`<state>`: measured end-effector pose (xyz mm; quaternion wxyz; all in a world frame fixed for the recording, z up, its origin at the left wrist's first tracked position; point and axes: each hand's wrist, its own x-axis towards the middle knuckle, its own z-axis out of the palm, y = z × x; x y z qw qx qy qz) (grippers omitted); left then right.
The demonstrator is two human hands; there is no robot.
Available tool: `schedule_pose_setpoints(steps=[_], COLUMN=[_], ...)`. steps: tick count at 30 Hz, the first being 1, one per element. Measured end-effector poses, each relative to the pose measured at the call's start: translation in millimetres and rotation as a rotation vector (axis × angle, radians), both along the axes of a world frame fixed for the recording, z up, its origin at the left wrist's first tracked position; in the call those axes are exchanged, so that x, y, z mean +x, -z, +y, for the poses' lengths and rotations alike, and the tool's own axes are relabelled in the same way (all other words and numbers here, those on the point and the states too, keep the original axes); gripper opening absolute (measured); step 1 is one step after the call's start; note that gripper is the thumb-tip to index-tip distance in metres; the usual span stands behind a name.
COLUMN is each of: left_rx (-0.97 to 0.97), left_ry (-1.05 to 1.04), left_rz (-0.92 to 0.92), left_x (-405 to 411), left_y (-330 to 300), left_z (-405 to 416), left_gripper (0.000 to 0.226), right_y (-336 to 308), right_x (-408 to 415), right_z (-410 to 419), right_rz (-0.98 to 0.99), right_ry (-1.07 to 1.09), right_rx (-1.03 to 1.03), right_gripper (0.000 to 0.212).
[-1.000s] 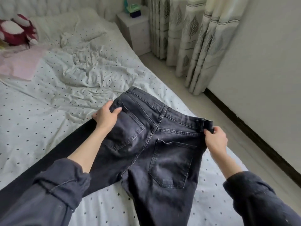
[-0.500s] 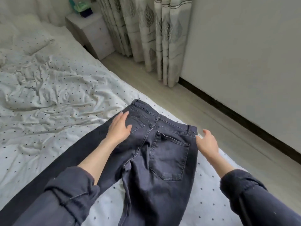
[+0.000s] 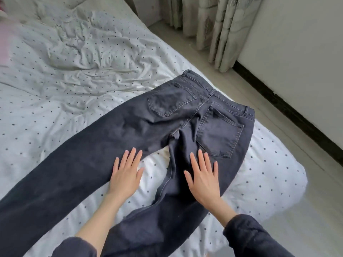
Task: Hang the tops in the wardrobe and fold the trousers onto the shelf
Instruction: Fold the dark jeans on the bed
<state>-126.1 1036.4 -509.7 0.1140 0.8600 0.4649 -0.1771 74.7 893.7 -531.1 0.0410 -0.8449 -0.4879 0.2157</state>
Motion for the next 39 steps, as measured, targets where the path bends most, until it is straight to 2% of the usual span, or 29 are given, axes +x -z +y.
schedule_pose_setpoints(steps=[4,7,9,11,13,15,18,21,23,26,29,34,36,39], left_rx=[-0.023,-0.039,-0.058,-0.139,-0.264,-0.328,-0.293,-0.257,-0.264,-0.447,-0.534,-0.34,-0.198,0.008], left_ry=[-0.009,-0.03,-0.095,-0.191,-0.242,-0.232,-0.263,-0.359,-0.42,-0.575,-0.634,-0.703,-0.726,-0.705], left_rz=[-0.059,-0.177,-0.245,-0.238,-0.134,0.003,-0.007,-0.106,-0.17,-0.286,-0.296,-0.16,-0.132,-0.124], left_x=[-48,-95,-130,-174,-204,-241,-285,-318,-331,-363,-392,-403,-400,-400], left_y=[-7,-12,-20,-29,-37,-45,-48,-53,-58,-72,-83,-58,-39,-18], left_z=[-27,-53,-69,-82,-86,-91,-100,-111,-117,-114,-100,-89,-93,-98], left_gripper=[0.068,0.068,0.056,0.041,0.038,0.041,0.02,0.009,0.01,0.016,0.018,0.019,0.009,0.017], right_y=[-5,-19,-24,-27,-33,-42,-52,-63,-67,-79,-89,-82,-70,-52], right_x=[-37,-77,-102,-131,-148,-175,-208,-235,-239,-254,-269,-286,-299,-316], right_z=[-24,-26,-20,-9,2,12,23,32,37,43,53,65,67,74], right_rz=[-0.061,-0.13,-0.174,-0.229,-0.22,-0.129,-0.091,-0.166,-0.143,-0.102,-0.183,-0.192,-0.158,-0.163], right_ry=[-0.062,-0.183,-0.336,-0.461,-0.532,-0.594,-0.694,-0.791,-0.803,-0.837,-0.899,-0.858,-0.881,-0.902], right_rx=[-0.118,-0.065,-0.023,0.014,0.029,0.018,-0.162,-0.289,-0.279,-0.213,-0.143,-0.141,-0.155,-0.124], right_gripper=[0.086,0.088,0.078,0.054,0.031,0.017,0.026,0.017,0.012,0.01,0.013,0.029,0.036,0.036])
